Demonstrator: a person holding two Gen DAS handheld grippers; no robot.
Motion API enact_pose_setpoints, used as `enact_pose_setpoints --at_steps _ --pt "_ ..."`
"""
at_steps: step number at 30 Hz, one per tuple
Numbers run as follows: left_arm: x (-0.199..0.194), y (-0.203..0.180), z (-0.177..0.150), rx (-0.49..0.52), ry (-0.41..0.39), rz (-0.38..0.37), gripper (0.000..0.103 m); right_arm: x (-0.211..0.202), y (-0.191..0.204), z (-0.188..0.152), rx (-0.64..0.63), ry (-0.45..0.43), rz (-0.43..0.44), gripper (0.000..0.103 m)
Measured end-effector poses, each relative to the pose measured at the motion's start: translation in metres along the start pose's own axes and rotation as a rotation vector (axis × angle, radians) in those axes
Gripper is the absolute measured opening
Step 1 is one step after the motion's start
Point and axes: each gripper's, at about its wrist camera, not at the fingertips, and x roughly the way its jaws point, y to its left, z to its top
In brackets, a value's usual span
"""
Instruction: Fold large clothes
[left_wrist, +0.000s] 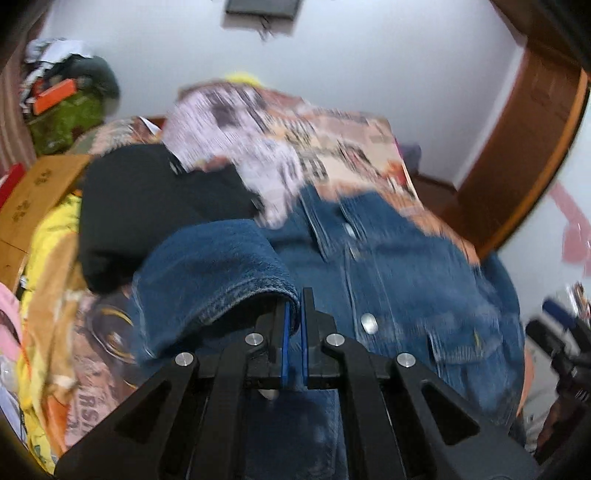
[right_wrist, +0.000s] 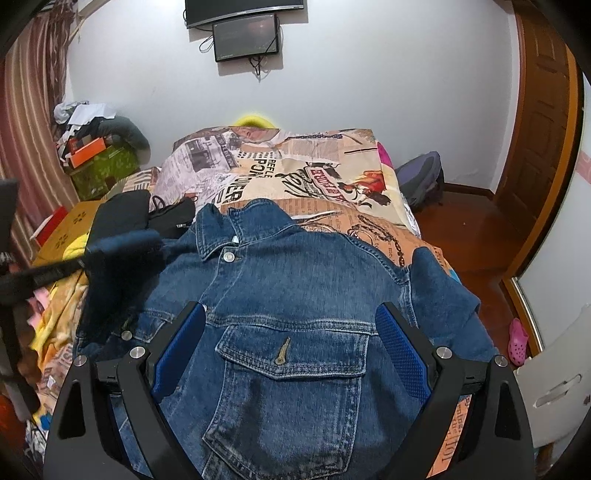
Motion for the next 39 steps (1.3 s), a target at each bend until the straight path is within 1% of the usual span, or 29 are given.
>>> enact_pose_setpoints --at_steps 4,8,9,10,11,12,13,15,16,17,20,23,26,28,30,35,39 --pt "0.021 -0.015 -0.025 0.054 0.091 -0.012 0.003 0.001 0.001 -0.002 -0.008 0.01 -0.001 0.092" --pt "0.033 -0.021 -0.042 0.079 0.154 -0.019 0.004 0.002 0.003 -0.003 -0.011 0.018 0.0 0.092" --pt "0.037 -0.021 -0.045 0.078 0.175 -0.021 0.005 0.002 0.003 -0.003 -0.012 0.019 0.001 0.092" --pt "0.039 -0.021 -0.048 0.074 0.198 -0.031 0.009 0.003 0.003 -0.004 -0.015 0.02 0.001 0.092" --pt "0.041 -0.02 -0.049 0.073 0.215 -0.038 0.013 0.003 0.004 -0.004 -0.016 0.022 0.001 0.092" --pt "0.04 -0.02 -0.051 0.077 0.22 -0.039 0.014 0.003 0.005 -0.004 -0.021 0.025 0.003 0.092" --pt "0.038 -0.02 -0.053 0.084 0.216 -0.041 0.017 0.004 0.006 -0.003 -0.024 0.028 0.008 0.092" --pt "0.03 -0.02 -0.055 0.105 0.206 -0.038 0.025 0.003 0.008 -0.001 -0.03 0.027 0.019 0.092" --pt "0.025 -0.019 -0.055 0.115 0.194 -0.031 0.034 0.002 0.009 0.0 -0.033 0.026 0.02 0.092" --pt "0.017 -0.018 -0.055 0.125 0.172 -0.022 0.042 0.002 0.011 0.002 -0.041 0.023 0.022 0.092" --pt "-0.001 -0.01 -0.049 0.142 0.114 0.014 0.052 0.001 0.018 0.008 -0.059 0.01 0.036 0.092" --pt "-0.023 0.007 -0.041 0.126 0.05 0.053 0.055 0.001 0.026 0.016 -0.074 -0.002 0.07 0.092" --pt "-0.042 0.033 -0.034 0.068 -0.001 0.071 0.056 0.003 0.039 0.027 -0.093 -0.018 0.104 0.092" --pt "-0.054 0.053 -0.031 0.026 -0.037 0.103 0.057 0.006 0.052 0.035 -0.124 -0.028 0.116 0.092" --pt "-0.063 0.075 -0.029 -0.009 -0.066 0.153 0.057 0.01 0.068 0.041 -0.169 -0.033 0.13 0.092" --pt "-0.072 0.115 -0.036 -0.064 -0.083 0.247 0.058 0.027 0.117 0.045 -0.307 -0.003 0.192 0.092" --pt "-0.073 0.142 -0.046 -0.115 -0.068 0.271 0.058 0.051 0.163 0.035 -0.436 0.062 0.272 0.092"
